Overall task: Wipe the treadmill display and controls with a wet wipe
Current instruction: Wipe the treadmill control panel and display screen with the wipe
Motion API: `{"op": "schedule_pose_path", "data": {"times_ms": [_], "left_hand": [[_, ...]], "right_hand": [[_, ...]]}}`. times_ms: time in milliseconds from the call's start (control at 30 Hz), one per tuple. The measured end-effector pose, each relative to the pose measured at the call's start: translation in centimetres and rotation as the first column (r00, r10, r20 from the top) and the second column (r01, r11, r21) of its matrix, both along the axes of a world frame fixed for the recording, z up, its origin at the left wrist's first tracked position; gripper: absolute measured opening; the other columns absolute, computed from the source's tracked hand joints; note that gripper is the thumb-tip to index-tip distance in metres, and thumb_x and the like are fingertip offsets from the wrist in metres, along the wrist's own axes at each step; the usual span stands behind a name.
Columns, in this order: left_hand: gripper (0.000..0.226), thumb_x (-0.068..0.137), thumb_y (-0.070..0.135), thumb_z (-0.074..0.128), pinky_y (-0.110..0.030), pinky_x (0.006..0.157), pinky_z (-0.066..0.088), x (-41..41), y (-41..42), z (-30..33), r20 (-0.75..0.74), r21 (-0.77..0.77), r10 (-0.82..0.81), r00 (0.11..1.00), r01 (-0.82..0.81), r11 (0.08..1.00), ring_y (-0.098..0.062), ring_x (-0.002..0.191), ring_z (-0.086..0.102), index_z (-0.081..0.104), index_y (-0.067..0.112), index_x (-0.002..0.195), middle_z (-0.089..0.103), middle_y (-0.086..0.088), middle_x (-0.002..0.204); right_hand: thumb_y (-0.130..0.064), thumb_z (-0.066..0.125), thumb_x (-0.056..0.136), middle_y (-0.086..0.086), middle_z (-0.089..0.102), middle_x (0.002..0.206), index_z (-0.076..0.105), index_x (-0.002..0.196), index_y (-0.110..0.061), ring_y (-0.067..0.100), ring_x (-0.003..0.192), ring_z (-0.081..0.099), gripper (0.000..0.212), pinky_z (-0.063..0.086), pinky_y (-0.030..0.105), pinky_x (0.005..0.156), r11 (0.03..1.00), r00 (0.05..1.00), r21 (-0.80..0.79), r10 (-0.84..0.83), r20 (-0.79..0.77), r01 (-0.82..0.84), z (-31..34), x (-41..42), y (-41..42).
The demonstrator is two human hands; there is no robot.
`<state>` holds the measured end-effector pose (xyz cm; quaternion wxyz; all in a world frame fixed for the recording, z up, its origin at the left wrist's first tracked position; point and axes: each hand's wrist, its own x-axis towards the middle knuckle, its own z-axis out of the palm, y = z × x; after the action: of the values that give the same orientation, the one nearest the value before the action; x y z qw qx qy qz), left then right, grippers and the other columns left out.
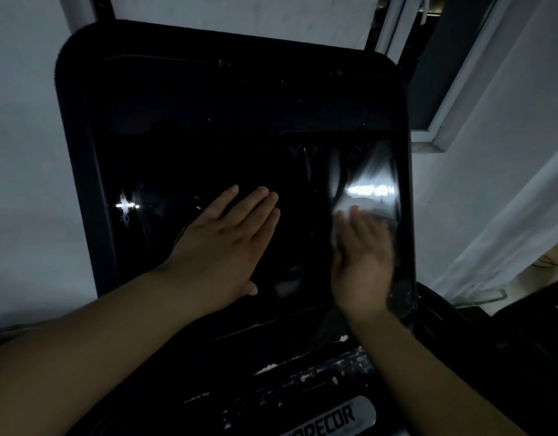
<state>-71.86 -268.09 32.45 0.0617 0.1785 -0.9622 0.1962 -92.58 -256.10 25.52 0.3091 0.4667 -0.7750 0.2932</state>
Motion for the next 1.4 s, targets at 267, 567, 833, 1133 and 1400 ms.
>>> {"op": "schedule_pose_path", "data": {"times_ms": [267, 567, 833, 1133, 1400], "left_hand": [[0.119, 0.087, 0.067, 0.057, -0.05, 0.121, -0.02, 0.1, 0.2, 0.3, 0.033, 0.012, 0.006, 0.999, -0.006, 1.0, -0.026, 0.148, -0.036, -0.018, 0.007, 0.157, -0.033, -0.015, 0.163], [0.076, 0.104, 0.029, 0.033, -0.052, 0.121, -0.017, 1.3, 2.4, -0.9, 0.031, 0.006, -0.066, 0.997, 0.066, 0.998, -0.031, 0.151, -0.031, -0.014, 0.003, 0.157, -0.029, -0.018, 0.164], [0.072, 0.077, 0.026, 0.03, -0.052, 0.121, 0.028, 1.0, 1.6, -1.3, -0.049, 0.088, -0.137, 0.989, 0.14, 0.986, -0.036, 0.139, 0.049, 0.059, 0.001, 0.138, 0.055, -0.02, 0.147], [0.076, 0.103, 0.032, 0.032, -0.051, 0.12, -0.02, 1.3, 2.2, -1.7, 0.016, -0.033, -0.081, 0.997, 0.081, 0.996, -0.031, 0.15, -0.033, -0.014, 0.004, 0.157, -0.032, -0.018, 0.162], [0.07, 0.081, 0.027, 0.034, -0.054, 0.121, 0.025, 0.8, 1.4, -1.9, -0.059, 0.015, -0.122, 0.991, 0.123, 0.992, -0.037, 0.145, 0.041, 0.052, -0.001, 0.143, 0.048, -0.022, 0.153]], "right_hand": [[-0.009, 0.058, 0.084, 0.015, 0.062, 0.14, 0.064, 0.136, -0.013, 0.032, 0.132, 0.057, 0.052, 0.036, 0.057, 0.115, 0.99, 0.983, 0.084, 0.123, -0.137, -0.112, 1.2, -0.3, -1.1], [-0.016, 0.04, 0.086, 0.021, 0.066, 0.131, 0.065, 0.13, -0.005, 0.041, 0.117, 0.064, 0.052, 0.046, 0.053, 0.104, 0.999, 0.999, -0.017, -0.04, -0.032, 0.039, 5.4, -4.9, -3.4], [-0.021, 0.063, 0.095, 0.005, 0.064, 0.14, 0.068, 0.131, -0.022, 0.027, 0.132, 0.057, 0.037, 0.029, 0.059, 0.118, 0.967, 0.914, 0.023, 0.249, -0.32, -0.255, 6.7, 3.9, -9.0], [-0.024, 0.038, 0.091, 0.017, 0.066, 0.133, 0.066, 0.131, -0.011, 0.039, 0.114, 0.066, 0.05, 0.041, 0.062, 0.109, 0.983, 0.989, 0.109, -0.139, -0.056, 0.145, 8.4, -9.2, -2.8], [-0.018, 0.058, 0.083, 0.013, 0.068, 0.129, 0.067, 0.131, -0.017, 0.035, 0.118, 0.063, 0.049, 0.037, 0.055, 0.115, 0.969, 0.928, 0.084, 0.246, -0.28, -0.232, 7.5, 3.0, -8.2]]}}
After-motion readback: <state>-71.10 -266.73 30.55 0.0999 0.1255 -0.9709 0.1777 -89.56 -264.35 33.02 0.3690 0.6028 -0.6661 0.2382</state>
